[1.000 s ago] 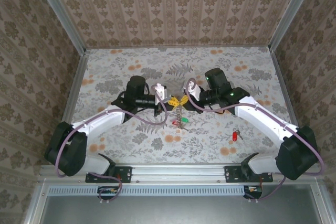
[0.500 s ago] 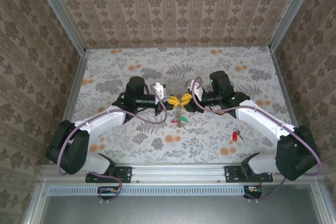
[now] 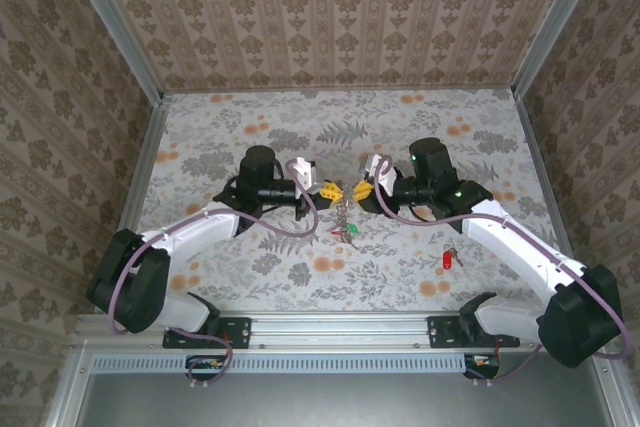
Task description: Put the keys on the keyring
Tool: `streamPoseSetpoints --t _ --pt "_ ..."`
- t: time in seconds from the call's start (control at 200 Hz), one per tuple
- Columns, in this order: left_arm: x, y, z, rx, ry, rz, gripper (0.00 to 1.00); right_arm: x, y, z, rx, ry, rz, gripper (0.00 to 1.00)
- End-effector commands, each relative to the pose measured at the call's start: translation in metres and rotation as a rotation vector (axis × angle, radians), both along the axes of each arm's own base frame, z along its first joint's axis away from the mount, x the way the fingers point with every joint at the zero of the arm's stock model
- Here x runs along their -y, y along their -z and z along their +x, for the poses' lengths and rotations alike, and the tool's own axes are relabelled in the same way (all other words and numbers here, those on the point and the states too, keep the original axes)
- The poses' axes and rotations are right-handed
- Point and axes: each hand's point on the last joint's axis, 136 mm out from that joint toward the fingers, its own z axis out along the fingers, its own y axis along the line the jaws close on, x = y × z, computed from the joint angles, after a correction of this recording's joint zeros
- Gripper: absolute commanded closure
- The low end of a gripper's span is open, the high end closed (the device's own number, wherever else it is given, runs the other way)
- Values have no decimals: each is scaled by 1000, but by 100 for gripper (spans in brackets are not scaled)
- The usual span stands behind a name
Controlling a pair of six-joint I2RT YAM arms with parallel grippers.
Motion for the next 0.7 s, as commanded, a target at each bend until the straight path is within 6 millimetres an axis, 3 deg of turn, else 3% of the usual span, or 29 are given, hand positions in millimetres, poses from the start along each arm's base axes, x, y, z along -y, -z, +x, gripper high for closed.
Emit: streamPoseSetpoints --t 0.0,0.395,0.545,0.695 --pt "0 -21 -6 67 34 -50 100 -11 -14 0 -2 -35 60 84" --pt "0 -26 -7 70 35 -71 100 -26 20 12 -107 -20 63 94" --pt "0 -24 -6 68 29 -69 100 -28 20 13 -144 -12 77 93" --pt "-2 -17 1 77 -16 -37 100 -11 21 19 -81 79 23 85"
